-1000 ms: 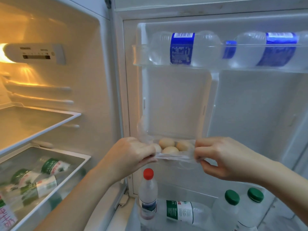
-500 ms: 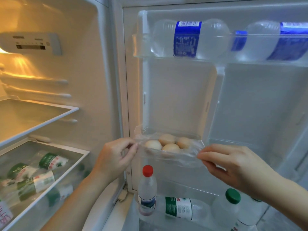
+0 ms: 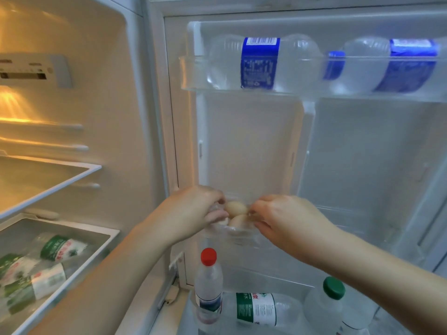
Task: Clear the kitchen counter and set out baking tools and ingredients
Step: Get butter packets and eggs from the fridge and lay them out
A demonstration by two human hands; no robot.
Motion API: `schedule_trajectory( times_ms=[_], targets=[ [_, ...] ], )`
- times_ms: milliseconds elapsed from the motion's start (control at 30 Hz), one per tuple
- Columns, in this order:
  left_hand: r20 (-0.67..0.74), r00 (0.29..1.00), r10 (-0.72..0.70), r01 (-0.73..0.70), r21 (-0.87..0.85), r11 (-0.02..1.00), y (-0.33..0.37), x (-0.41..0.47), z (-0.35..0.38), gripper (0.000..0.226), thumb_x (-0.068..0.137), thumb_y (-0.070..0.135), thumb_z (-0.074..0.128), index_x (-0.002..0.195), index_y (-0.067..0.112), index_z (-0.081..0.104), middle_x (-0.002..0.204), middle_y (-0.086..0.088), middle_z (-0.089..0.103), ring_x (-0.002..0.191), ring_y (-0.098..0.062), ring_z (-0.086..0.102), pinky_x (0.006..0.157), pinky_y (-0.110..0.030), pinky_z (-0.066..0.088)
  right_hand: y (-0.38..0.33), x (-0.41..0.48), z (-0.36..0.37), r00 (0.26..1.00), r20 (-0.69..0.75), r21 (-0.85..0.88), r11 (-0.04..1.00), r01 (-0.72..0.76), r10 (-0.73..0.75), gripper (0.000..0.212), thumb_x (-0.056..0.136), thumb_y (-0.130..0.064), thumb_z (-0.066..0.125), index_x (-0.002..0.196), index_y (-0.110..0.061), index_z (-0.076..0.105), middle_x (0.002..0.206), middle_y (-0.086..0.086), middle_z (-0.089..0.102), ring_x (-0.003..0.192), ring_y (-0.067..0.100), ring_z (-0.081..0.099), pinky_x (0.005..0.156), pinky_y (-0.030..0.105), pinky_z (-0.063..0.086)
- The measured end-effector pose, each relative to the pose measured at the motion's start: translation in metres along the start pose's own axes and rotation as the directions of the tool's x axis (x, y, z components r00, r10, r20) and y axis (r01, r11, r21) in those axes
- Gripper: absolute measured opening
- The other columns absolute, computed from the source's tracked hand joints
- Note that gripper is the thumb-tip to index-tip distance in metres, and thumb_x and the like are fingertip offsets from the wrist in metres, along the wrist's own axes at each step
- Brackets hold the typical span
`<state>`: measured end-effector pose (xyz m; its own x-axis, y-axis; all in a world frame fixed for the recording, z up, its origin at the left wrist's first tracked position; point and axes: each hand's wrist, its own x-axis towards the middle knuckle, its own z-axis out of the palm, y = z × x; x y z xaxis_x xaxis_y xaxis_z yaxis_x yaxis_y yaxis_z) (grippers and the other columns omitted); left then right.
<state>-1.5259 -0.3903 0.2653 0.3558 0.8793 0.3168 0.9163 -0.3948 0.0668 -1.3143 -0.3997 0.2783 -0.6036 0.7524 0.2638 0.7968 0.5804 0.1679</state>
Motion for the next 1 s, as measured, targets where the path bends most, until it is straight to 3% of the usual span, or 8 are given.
schedule_trajectory(
  times_ms=[100, 233, 333, 467, 667, 800, 1000],
  targets=[
    [0.09, 0.995, -0.042, 0.039, 0.037, 0.999, 0.0, 0.005, -0.004, 0.046, 0.087, 0.061, 0.05, 0.122, 0.031, 0.054, 0.118, 0.007, 0.062, 0.108, -0.016, 0.056, 0.084, -0.033, 0.046, 0.001, 0.001, -0.006, 0.994, 0.064, 0.025, 0.996, -0.089, 0.087, 0.025, 0.095, -0.036, 0.045, 0.114, -0.022, 0.055, 0.109, 0.0, 0.06, 0.101, 0.028, 0.059, 0.077, 0.038, 0.051],
    [0.191, 0.978, -0.082, 0.079, 0.024, 0.997, 0.0, 0.01, -0.01, 0.05, 0.081, 0.067, 0.055, 0.119, 0.035, 0.055, 0.11, 0.003, 0.063, 0.102, -0.017, 0.057, 0.077, -0.031, 0.046, 0.004, 0.01, -0.015, 0.976, 0.19, 0.039, 0.992, -0.117, 0.108, 0.036, 0.089, -0.04, 0.057, 0.121, -0.022, 0.053, 0.113, 0.003, 0.063, 0.106, 0.029, 0.058, 0.083, 0.041, 0.051],
    [0.184, 0.983, -0.025, 0.023, 0.015, 1.0, 0.001, 0.013, -0.02, 0.041, 0.079, 0.06, 0.062, 0.112, 0.035, 0.06, 0.109, 0.011, 0.06, 0.102, -0.012, 0.055, 0.084, -0.036, 0.049, 0.004, 0.017, -0.022, 0.983, 0.176, 0.037, 0.998, -0.058, 0.05, 0.037, 0.089, -0.041, 0.058, 0.124, -0.028, 0.055, 0.116, -0.002, 0.062, 0.109, 0.024, 0.057, 0.082, 0.036, 0.049],
    [0.23, 0.973, 0.007, 0.013, -0.089, 0.996, 0.004, 0.018, -0.03, 0.03, 0.078, 0.046, 0.071, 0.103, 0.031, 0.066, 0.101, 0.014, 0.063, 0.094, -0.006, 0.058, 0.084, -0.033, 0.051, 0.001, 0.033, -0.023, 0.991, 0.133, 0.178, 0.984, -0.006, -0.018, 0.027, 0.091, -0.029, 0.057, 0.116, -0.025, 0.065, 0.11, -0.003, 0.068, 0.103, 0.018, 0.061, 0.088, 0.034, 0.049],
    [0.412, 0.908, -0.067, 0.075, -0.001, 0.997, 0.007, 0.027, -0.026, 0.031, 0.082, 0.045, 0.066, 0.108, 0.029, 0.066, 0.104, 0.006, 0.065, 0.093, -0.015, 0.062, 0.084, -0.039, 0.054, 0.001, 0.045, -0.012, 0.954, 0.272, 0.332, 0.943, 0.031, -0.127, 0.021, 0.089, -0.034, 0.063, 0.106, -0.026, 0.071, 0.093, -0.009, 0.07, 0.084, 0.011, 0.063, 0.08, 0.028, 0.051],
    [0.487, 0.868, -0.093, 0.082, 0.043, 0.996, 0.008, 0.034, -0.026, 0.033, 0.085, 0.041, 0.063, 0.114, 0.023, 0.064, 0.105, 0.003, 0.066, 0.092, -0.017, 0.061, 0.08, -0.032, 0.053, 0.005, 0.051, -0.006, 0.935, 0.275, 0.344, 0.931, 0.123, -0.225, 0.02, 0.089, -0.029, 0.058, 0.104, -0.029, 0.07, 0.067, -0.02, 0.054, 0.061, -0.001, 0.051, 0.061, 0.018, 0.04],
    [0.605, 0.791, -0.094, 0.09, 0.036, 0.995, 0.007, 0.045, -0.031, 0.034, 0.085, 0.039, 0.066, 0.116, 0.024, 0.063, 0.098, 0.003, 0.069, 0.068, -0.01, 0.061, 0.062, -0.023, 0.047, 0.008, 0.055, -0.005, 0.892, 0.325, 0.342, 0.918, 0.199, -0.315, 0.018, 0.089, -0.026, 0.054, 0.102, -0.031, 0.066, 0.073, -0.02, 0.054, 0.065, 0.002, 0.05, 0.064, 0.018, 0.038]
  ],
)
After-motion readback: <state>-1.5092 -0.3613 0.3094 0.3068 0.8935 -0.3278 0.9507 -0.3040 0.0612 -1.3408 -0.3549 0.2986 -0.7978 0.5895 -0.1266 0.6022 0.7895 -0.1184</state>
